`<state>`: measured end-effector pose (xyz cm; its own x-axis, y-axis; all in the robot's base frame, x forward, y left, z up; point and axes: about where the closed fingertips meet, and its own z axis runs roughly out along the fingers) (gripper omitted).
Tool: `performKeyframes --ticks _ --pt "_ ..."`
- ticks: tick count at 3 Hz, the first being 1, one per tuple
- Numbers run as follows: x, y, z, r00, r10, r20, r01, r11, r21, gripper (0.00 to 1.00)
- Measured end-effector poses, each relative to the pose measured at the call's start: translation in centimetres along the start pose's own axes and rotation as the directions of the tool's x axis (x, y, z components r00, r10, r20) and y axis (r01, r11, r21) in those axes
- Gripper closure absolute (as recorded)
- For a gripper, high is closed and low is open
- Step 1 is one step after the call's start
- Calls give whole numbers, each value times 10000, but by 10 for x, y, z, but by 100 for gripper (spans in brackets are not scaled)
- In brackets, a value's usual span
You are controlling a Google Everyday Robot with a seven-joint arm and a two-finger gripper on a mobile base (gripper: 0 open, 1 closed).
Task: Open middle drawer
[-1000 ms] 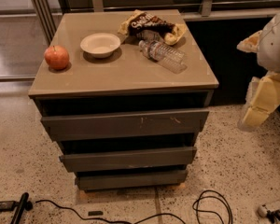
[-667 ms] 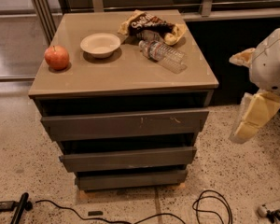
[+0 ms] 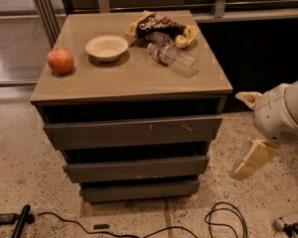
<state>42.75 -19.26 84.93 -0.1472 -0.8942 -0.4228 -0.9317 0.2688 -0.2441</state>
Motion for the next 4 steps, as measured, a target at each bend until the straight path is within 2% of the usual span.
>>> performKeyframes --ticks 1,2,3,4 --pt "13 15 30 9999 111 128 -112 9999 74 0" --pt "20 22 71 9997 190 -152 -195 9993 -304 0" --pt "20 22 71 9997 190 -152 -195 9993 -304 0" --pt "19 27 86 9997 123 -226 -131 9993 -354 0"
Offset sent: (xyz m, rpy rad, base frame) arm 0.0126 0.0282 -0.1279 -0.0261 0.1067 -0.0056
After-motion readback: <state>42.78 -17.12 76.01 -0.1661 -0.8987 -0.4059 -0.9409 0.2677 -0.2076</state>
